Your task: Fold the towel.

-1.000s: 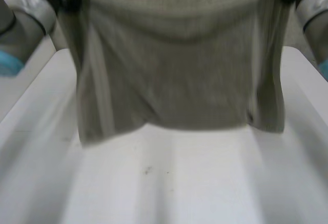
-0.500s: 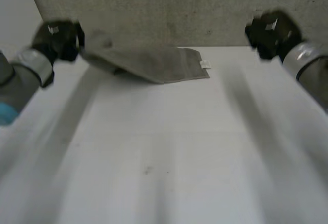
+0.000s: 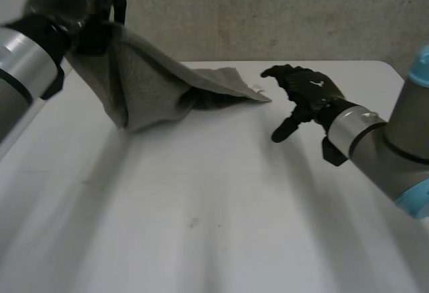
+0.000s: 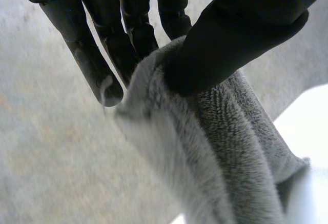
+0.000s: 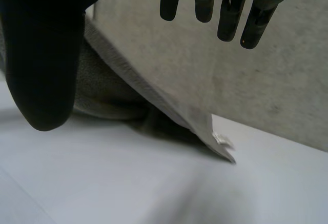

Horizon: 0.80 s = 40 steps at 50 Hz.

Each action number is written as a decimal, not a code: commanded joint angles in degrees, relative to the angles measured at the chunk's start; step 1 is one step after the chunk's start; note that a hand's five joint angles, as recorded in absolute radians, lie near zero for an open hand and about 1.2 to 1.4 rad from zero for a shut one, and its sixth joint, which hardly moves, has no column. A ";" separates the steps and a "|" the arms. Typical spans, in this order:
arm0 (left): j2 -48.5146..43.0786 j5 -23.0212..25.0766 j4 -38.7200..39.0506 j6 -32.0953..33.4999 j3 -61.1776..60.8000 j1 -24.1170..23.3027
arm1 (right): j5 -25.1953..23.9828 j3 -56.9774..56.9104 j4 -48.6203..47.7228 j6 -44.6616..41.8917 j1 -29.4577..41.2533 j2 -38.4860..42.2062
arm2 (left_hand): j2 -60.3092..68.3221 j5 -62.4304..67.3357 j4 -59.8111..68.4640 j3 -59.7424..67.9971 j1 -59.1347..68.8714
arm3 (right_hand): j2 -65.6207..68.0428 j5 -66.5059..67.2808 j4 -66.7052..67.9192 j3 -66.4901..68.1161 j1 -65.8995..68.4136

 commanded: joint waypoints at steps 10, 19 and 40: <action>11.94 -0.04 -8.80 -0.16 5.44 -3.05 | 9.89 -9.75 -9.57 3.73 13.18 13.04 | 10.16 10.69 10.23 10.21 11.97 | 0.24 -1.68 -0.23 0.25 -0.59; 15.36 -0.04 -10.38 -0.07 4.38 -3.05 | 9.46 -14.43 -10.81 4.08 13.45 21.84 | 10.16 10.69 10.23 10.21 11.97 | 0.24 -1.68 -0.23 0.25 -0.59; 15.98 -0.04 -11.88 -0.51 4.03 -2.96 | 6.21 -13.28 -11.25 7.86 13.71 25.88 | 10.16 10.69 10.23 10.21 11.97 | 4.33 2.41 3.85 4.34 3.49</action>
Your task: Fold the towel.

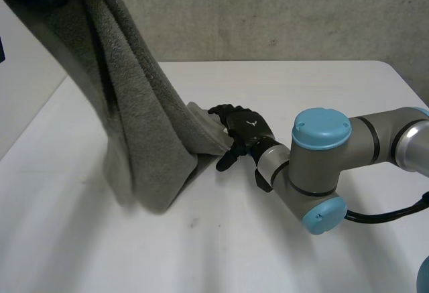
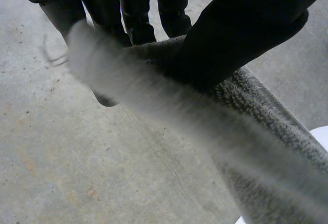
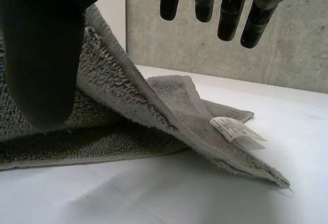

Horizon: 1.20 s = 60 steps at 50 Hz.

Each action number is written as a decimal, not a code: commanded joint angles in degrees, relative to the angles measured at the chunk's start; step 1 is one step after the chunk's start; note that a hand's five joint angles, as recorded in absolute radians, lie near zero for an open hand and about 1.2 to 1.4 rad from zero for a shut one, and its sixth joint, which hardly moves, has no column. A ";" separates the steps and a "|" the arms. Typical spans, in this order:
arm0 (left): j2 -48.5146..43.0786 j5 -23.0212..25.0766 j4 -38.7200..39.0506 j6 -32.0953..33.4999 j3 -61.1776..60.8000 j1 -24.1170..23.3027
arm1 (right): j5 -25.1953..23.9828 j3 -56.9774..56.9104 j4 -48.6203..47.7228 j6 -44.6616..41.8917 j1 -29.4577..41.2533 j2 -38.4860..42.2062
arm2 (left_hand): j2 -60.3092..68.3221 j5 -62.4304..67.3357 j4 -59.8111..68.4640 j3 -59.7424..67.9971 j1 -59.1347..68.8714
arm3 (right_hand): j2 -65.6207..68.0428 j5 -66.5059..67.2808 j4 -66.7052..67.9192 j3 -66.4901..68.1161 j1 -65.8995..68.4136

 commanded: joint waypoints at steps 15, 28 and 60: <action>1.74 -0.11 -0.88 -2.05 -0.31 0.65 | 0.46 -8.07 -1.64 0.46 -0.15 8.11 | 10.16 10.69 10.23 10.21 11.97 | 70.24 68.47 70.03 70.45 69.58; 0.77 0.50 -0.36 -2.05 -2.68 7.14 | 4.06 -1.39 -5.42 -13.25 -12.98 -14.57 | 10.16 10.69 10.23 10.21 11.97 | 70.24 68.47 70.03 70.45 69.58; -25.13 0.50 1.31 0.40 -8.05 9.97 | -6.22 -5.96 49.60 -61.67 -26.34 -23.71 | 10.16 10.69 10.23 10.21 11.97 | 70.24 68.47 70.03 70.45 69.58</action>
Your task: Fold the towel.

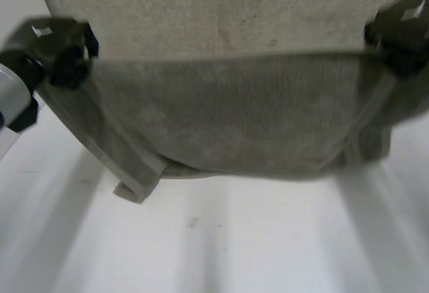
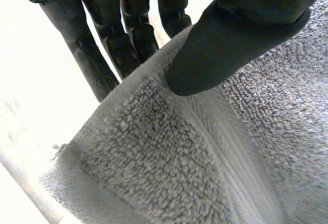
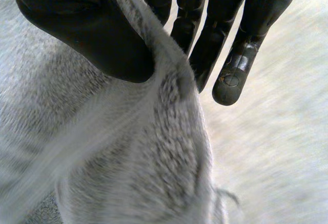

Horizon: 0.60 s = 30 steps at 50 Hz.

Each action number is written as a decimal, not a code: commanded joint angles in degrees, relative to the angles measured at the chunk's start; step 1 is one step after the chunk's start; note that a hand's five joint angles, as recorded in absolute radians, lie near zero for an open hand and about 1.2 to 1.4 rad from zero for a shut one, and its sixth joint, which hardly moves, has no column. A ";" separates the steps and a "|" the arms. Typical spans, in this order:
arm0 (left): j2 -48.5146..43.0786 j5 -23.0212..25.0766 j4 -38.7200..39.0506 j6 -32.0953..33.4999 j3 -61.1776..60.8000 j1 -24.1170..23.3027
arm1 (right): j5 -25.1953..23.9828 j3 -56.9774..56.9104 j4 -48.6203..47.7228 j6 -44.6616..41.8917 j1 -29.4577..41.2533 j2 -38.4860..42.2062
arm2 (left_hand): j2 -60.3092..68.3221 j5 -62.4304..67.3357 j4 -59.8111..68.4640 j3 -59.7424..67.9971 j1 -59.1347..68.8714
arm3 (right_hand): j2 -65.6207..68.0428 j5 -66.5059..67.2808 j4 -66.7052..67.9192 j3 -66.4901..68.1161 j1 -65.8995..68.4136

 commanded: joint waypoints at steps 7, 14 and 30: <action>-22.39 -0.18 0.09 8.32 8.11 -1.08 | 3.53 -8.10 -1.37 -9.74 2.12 24.06 | 10.16 10.69 10.23 10.21 11.97 | 10.45 10.74 10.24 10.45 0.24; -32.83 -0.44 5.34 9.55 34.69 -3.10 | 3.54 -15.77 -28.74 -3.32 3.44 26.63 | 10.16 10.69 10.23 10.21 11.97 | 10.45 10.74 10.24 10.45 0.24; -27.05 -4.04 28.83 -3.18 35.57 -2.93 | 1.69 -5.14 -60.47 6.88 3.44 16.96 | 10.16 10.69 10.23 10.21 11.97 | 10.45 10.74 10.24 10.45 0.24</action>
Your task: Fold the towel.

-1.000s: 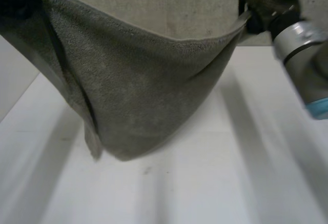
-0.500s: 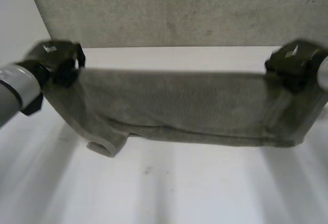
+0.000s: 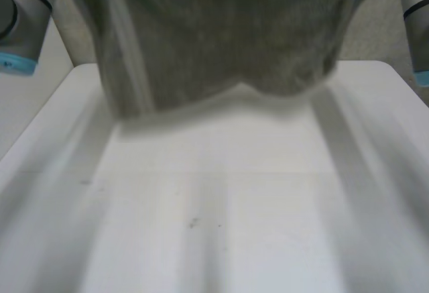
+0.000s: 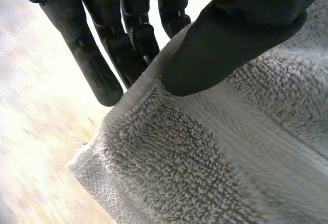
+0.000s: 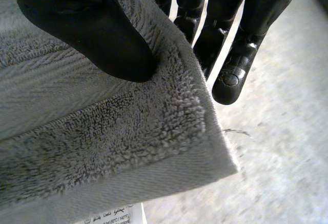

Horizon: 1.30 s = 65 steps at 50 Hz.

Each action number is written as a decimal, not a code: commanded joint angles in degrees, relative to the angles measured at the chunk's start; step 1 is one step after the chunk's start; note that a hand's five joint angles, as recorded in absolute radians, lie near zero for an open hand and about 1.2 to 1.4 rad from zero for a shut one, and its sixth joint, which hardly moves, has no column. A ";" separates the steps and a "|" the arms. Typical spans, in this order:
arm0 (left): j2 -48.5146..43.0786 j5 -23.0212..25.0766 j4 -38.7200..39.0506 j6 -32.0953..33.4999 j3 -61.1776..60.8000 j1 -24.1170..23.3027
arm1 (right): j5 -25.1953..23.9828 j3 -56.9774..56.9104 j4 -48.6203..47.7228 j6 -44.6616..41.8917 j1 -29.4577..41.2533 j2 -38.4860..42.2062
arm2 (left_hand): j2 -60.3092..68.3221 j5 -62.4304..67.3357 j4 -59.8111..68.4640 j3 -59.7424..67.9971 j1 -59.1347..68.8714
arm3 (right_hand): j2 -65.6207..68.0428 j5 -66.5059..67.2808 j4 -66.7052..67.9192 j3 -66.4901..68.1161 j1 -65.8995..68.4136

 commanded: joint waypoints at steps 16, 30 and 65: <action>7.99 3.03 3.84 -7.33 -52.75 4.20 | -15.62 21.35 21.45 -1.48 -3.65 2.93 | 10.15 10.69 10.23 10.21 11.97 | 10.44 10.67 10.23 10.45 0.20; 16.39 3.48 -4.75 10.06 -67.35 4.37 | -11.22 30.31 39.56 -11.50 -4.70 -1.38 | 10.15 10.69 10.23 10.21 11.97 | 10.44 10.67 10.23 10.45 0.20; 4.86 6.47 -13.30 13.68 -46.14 4.91 | -9.99 19.59 40.53 -17.92 -6.37 6.09 | 10.15 10.69 10.23 10.21 11.97 | 10.44 10.67 10.23 10.45 0.20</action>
